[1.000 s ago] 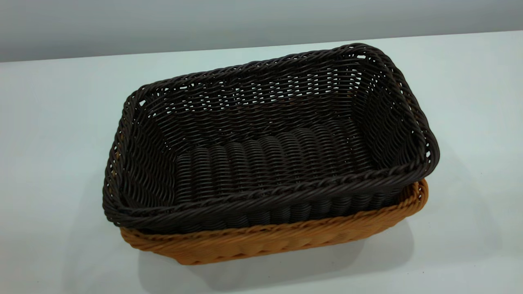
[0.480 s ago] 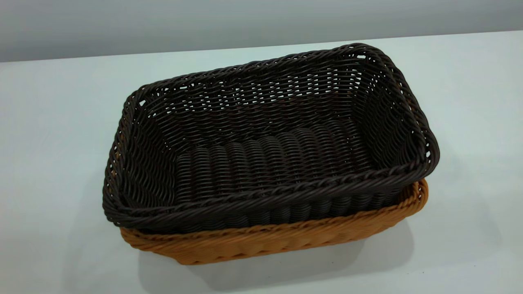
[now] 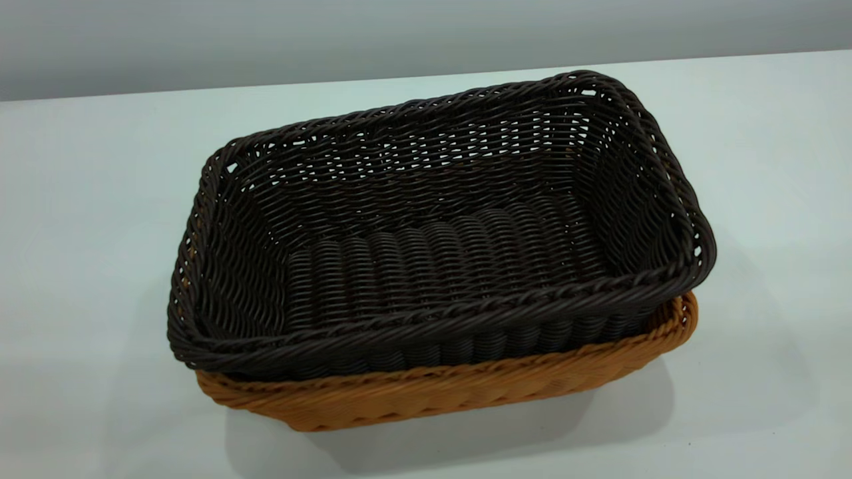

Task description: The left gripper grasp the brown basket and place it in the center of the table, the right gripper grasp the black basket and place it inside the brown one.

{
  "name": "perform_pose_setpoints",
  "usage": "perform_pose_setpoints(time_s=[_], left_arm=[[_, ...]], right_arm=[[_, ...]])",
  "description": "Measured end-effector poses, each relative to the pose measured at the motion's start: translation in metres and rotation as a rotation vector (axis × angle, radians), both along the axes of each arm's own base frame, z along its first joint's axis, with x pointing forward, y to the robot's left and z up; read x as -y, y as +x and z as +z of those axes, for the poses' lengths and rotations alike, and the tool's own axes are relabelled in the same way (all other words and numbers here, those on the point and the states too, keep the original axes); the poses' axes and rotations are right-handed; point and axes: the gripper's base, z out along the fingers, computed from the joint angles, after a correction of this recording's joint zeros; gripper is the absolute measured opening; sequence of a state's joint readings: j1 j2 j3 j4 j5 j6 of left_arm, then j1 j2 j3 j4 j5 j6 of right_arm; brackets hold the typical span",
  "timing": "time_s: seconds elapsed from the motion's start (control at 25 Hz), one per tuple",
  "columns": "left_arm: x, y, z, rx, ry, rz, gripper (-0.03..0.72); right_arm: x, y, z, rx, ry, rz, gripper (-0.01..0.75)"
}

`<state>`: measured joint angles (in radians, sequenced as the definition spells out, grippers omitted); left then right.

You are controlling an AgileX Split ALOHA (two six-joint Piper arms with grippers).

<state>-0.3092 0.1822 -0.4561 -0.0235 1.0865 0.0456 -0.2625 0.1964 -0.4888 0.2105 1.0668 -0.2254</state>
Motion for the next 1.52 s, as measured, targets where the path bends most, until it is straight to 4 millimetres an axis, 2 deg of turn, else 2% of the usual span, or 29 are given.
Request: perform_pose_setpoints(time_s=[0.2, 0.44, 0.6, 0.88, 1.24, 1.52], left_arm=[[-0.003, 0.001, 0.0, 0.0, 0.0, 0.186, -0.001], [-0.005, 0.001, 0.0, 0.0, -0.001, 0.323, -0.001], [-0.005, -0.001, 0.0, 0.015, -0.003, 0.329, -0.001], [-0.005, -0.017, 0.001, 0.136, -0.019, 0.336, -0.001], [-0.004, -0.023, 0.0, 0.179, -0.022, 0.339, -0.001], [-0.004, -0.022, 0.001, 0.182, -0.011, 0.448, -0.001]], right_arm=[[0.0, 0.0, 0.0, 0.001, 0.003, 0.004, 0.0], [-0.001, -0.001, 0.0, 0.005, 0.003, 0.005, 0.0], [-0.003, -0.009, 0.001, 0.059, -0.012, 0.005, 0.0], [-0.008, -0.029, 0.002, 0.19, -0.047, 0.006, 0.0], [-0.008, -0.029, 0.002, 0.188, -0.047, 0.006, 0.0], [-0.008, -0.029, 0.002, 0.188, -0.047, 0.006, 0.0]])
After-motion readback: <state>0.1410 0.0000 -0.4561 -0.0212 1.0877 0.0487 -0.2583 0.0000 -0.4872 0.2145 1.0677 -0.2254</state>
